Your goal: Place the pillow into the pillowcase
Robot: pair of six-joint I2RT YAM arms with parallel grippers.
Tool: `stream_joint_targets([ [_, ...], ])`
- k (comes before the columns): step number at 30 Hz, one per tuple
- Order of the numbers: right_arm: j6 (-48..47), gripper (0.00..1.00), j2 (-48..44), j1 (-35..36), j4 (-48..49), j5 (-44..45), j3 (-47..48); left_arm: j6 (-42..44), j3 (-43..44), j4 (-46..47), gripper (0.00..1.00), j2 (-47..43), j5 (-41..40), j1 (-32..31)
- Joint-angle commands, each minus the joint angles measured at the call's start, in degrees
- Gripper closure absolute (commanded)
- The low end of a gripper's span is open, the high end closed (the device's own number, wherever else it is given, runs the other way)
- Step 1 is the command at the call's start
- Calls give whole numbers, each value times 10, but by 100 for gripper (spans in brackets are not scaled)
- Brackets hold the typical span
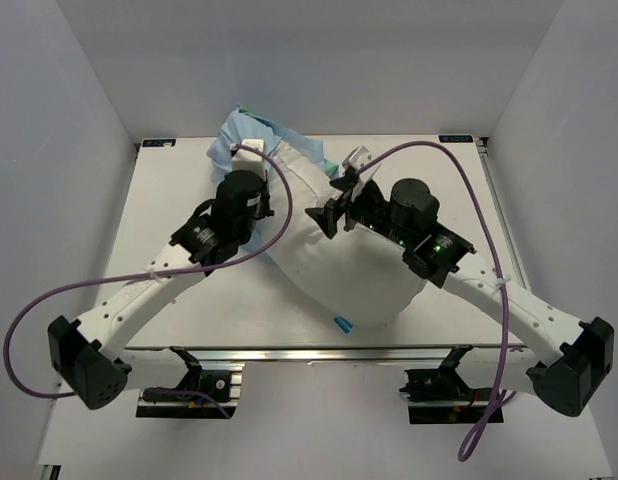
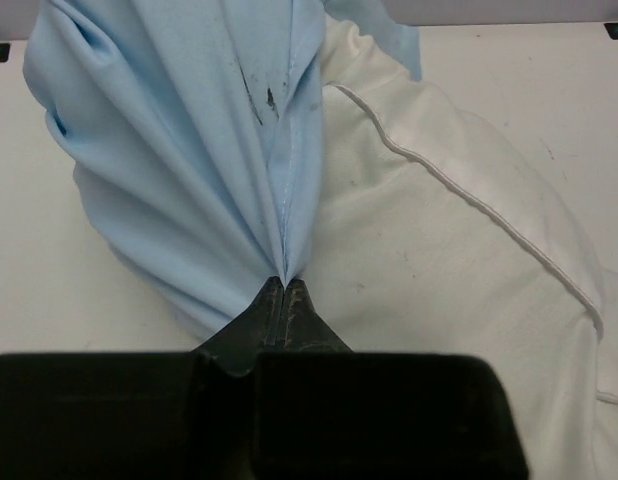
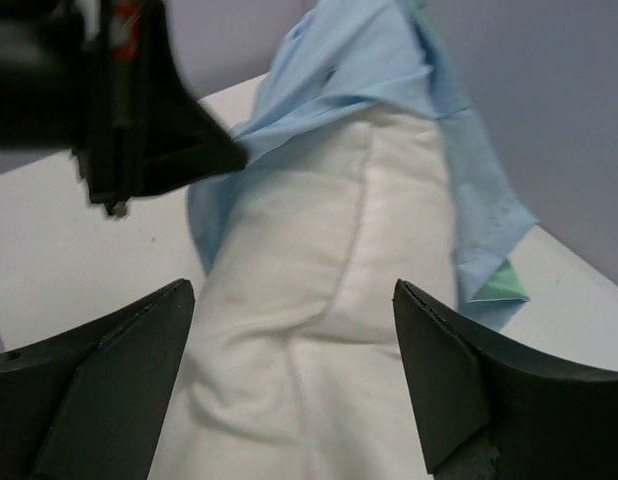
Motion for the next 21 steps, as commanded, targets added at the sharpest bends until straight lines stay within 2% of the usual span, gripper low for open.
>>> stream_joint_targets([
  [1, 6, 14, 22, 0, -63, 61, 69, -40, -34, -15, 100, -44, -27, -11],
  [5, -13, 11, 130, 0, -109, 52, 157, -50, -37, -28, 100, -51, -46, -11],
  [9, -23, 11, 224, -1, -151, -15, 228, -54, -35, -31, 100, -49, -54, -11],
  [13, -15, 11, 310, -4, -169, 8, 273, -59, -30, -46, 100, -55, -61, -11],
  [14, -14, 14, 340, -7, -173, 5, 292, -60, -30, -48, 100, -56, -62, -11],
  [15, -17, 35, 354, -9, -188, -3, 303, -61, -29, -51, 100, -58, -68, -11],
  [17, -16, 77, 384, -12, -212, -30, 330, -66, -13, -71, 86, -56, -80, -11],
  [18, -16, 100, 385, -12, -214, -43, 326, -65, -4, -80, 64, -50, -92, -11],
  [19, -14, 100, 374, -12, -201, -58, 315, -65, 8, -88, 53, -47, -99, -11],
  [21, -5, 100, 355, -12, -170, -91, 262, -46, 47, -115, 43, -36, -105, -11],
])
